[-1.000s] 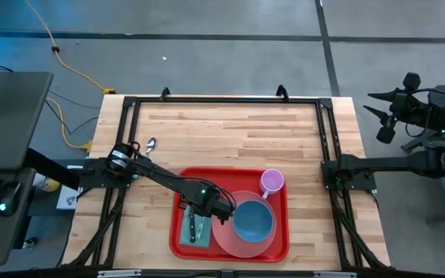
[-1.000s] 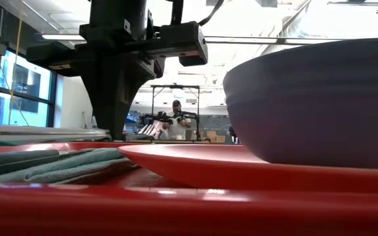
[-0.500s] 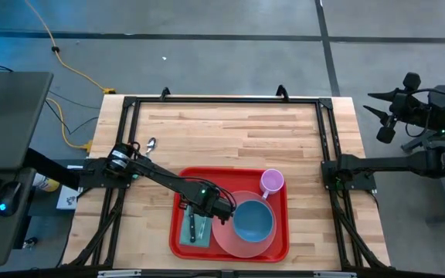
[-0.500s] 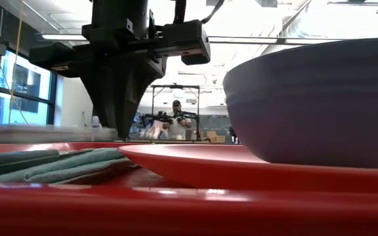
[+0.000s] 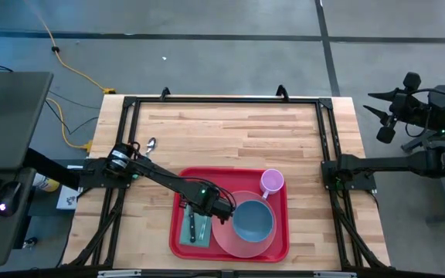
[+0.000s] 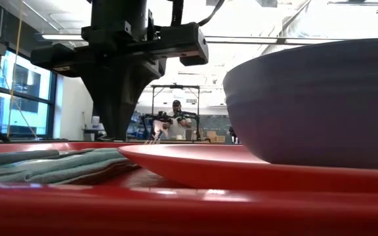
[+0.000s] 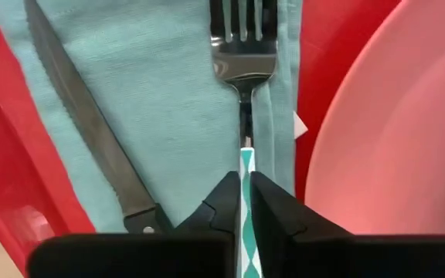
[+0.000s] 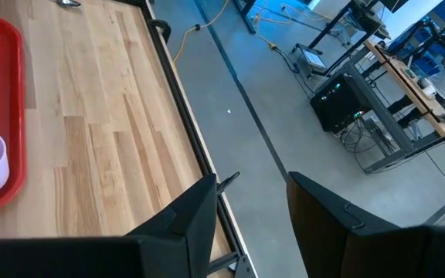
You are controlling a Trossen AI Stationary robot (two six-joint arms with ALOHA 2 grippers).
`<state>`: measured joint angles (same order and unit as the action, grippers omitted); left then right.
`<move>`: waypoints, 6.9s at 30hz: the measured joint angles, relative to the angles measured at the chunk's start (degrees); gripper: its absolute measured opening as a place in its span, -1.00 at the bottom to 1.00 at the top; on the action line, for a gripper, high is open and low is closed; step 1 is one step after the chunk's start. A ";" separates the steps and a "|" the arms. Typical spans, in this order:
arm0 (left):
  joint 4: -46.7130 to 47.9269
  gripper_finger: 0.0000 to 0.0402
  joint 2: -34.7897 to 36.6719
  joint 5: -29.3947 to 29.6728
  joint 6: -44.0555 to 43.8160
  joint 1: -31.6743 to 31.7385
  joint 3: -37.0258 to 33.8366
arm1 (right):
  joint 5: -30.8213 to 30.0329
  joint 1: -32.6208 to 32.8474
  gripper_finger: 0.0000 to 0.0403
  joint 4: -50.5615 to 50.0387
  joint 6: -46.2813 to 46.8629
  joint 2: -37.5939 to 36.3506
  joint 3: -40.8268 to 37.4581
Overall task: Set up tray
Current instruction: Adjust the black knife
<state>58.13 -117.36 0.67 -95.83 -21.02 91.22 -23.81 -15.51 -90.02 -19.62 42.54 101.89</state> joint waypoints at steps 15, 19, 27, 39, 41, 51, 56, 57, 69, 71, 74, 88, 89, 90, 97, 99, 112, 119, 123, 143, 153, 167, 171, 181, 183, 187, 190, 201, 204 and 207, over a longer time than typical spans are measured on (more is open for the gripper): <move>5.52 -0.96 1.53 -0.09 0.33 0.00 -0.04 | -0.53 0.00 -0.32 0.00 0.00 0.00 0.00; 9.74 -0.95 3.48 -1.35 -0.01 0.00 -0.04 | -0.90 0.01 -0.32 0.02 0.01 0.02 0.00; 13.63 -0.90 4.57 -3.13 -0.48 0.00 -0.04 | -0.90 0.02 -0.32 0.00 0.02 0.02 0.00; 9.08 -0.86 3.72 -4.79 -0.95 -2.70 0.00 | -1.27 0.00 -0.32 0.00 -0.36 0.00 0.00; 8.07 -0.88 3.72 -4.70 -0.60 -2.90 -0.01 | -1.29 0.01 -0.32 0.00 -0.69 0.00 0.00; 5.95 -0.44 3.72 -1.35 0.52 -2.99 -0.02 | -1.75 0.02 -0.32 0.00 -1.49 -0.02 0.00; 7.02 -0.23 3.72 -3.90 -0.63 -3.02 0.00 | -1.75 0.00 -0.32 0.00 -1.49 -0.02 0.00; 7.01 -0.21 3.72 -4.37 -0.73 -3.04 -0.02 | -1.75 0.01 -0.32 0.00 -1.49 -0.02 0.00; -0.28 -0.33 -2.83 -9.58 -1.52 -4.18 -0.04 | -2.01 0.02 -0.32 0.00 -1.49 -0.29 0.00; 0.41 -0.34 -2.70 -9.24 -1.56 -4.23 -0.08 | -2.47 0.00 -0.32 0.00 -1.93 -0.35 0.02; 2.17 -0.34 -2.01 -8.25 -1.53 -3.63 -0.02 | -3.23 0.00 -0.32 0.02 -2.51 -0.28 0.02; 8.65 -0.34 -0.66 -8.65 -1.53 -3.37 0.00 | -3.50 0.00 -0.32 0.00 -2.15 -0.28 0.02; 8.80 -0.34 -0.66 -8.72 -1.53 -3.37 0.00 | -3.50 0.01 -0.32 0.01 -2.22 -0.28 0.02; 9.04 -0.34 -0.66 -8.81 -1.52 -3.37 0.00 | -3.50 0.02 -0.32 0.02 -2.29 -0.28 0.02; 8.83 -0.33 -0.66 -8.09 -1.03 -3.74 0.00 | -3.48 0.01 -0.32 0.01 -2.34 -0.28 0.02; 8.48 -0.33 -0.66 -7.74 -1.00 -3.80 0.00 | -3.44 0.02 -0.32 0.02 -2.47 -0.28 0.02; 0.74 -0.33 -1.29 -9.35 -1.08 -3.85 -3.23 | -3.37 0.00 -0.32 0.00 -2.49 -0.26 0.02; 1.18 -0.33 -1.27 -9.10 -0.69 -3.85 -3.23 | -3.41 0.00 -0.32 0.00 -2.51 -0.24 0.02; 2.66 -0.33 -1.20 -8.84 -0.47 -3.85 -2.91 | -3.44 0.00 -0.32 0.00 -2.51 -0.24 0.02; 7.35 -0.33 -1.18 -9.05 -0.68 -3.80 -1.66 | -3.45 0.01 -0.32 0.00 -2.41 -0.24 0.02; -0.74 -0.33 -1.01 -10.43 -1.40 -3.89 -5.77 | -3.43 0.01 -0.32 0.00 -2.35 -0.24 0.02; -5.32 -0.64 -0.70 -8.88 -1.12 -3.76 -6.10 | -3.67 0.02 -0.32 0.00 -2.93 -0.24 0.02; -5.36 -0.72 -0.66 -8.83 -1.09 -3.76 -6.08 | -3.67 0.00 -0.32 0.00 -2.93 -0.24 0.02; -4.70 -0.73 0.65 -6.44 -0.39 -3.76 -6.10 | -3.67 0.02 -0.32 0.00 -2.88 -0.24 0.02; -3.18 -0.73 0.53 -6.32 -0.39 -3.74 -5.32 | -3.67 0.02 -0.32 0.00 -2.86 -0.24 0.02; 0.11 -0.73 0.63 -5.62 0.82 -3.74 -2.43 | -3.67 0.01 -0.32 0.00 -2.82 -0.24 0.02; 2.04 -0.73 0.63 -5.88 2.13 -3.76 -2.10 | -3.67 0.02 -0.32 0.00 -2.75 -0.24 0.02; -0.68 -0.72 0.61 -4.96 4.26 -3.76 -1.88 | -3.67 0.02 -0.32 0.00 -2.73 -0.24 0.02; -0.78 -0.67 0.61 -6.11 4.51 -3.78 -1.88 | -3.66 0.00 -0.32 0.00 -2.73 -0.24 0.02; -2.41 -0.68 0.14 -6.16 4.68 -3.78 -1.88 | -3.67 0.00 -0.32 0.02 -2.73 -0.25 0.02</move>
<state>55.73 -117.22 -5.49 -91.15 -24.80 89.34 -27.49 -15.51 -90.00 -22.35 42.29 101.91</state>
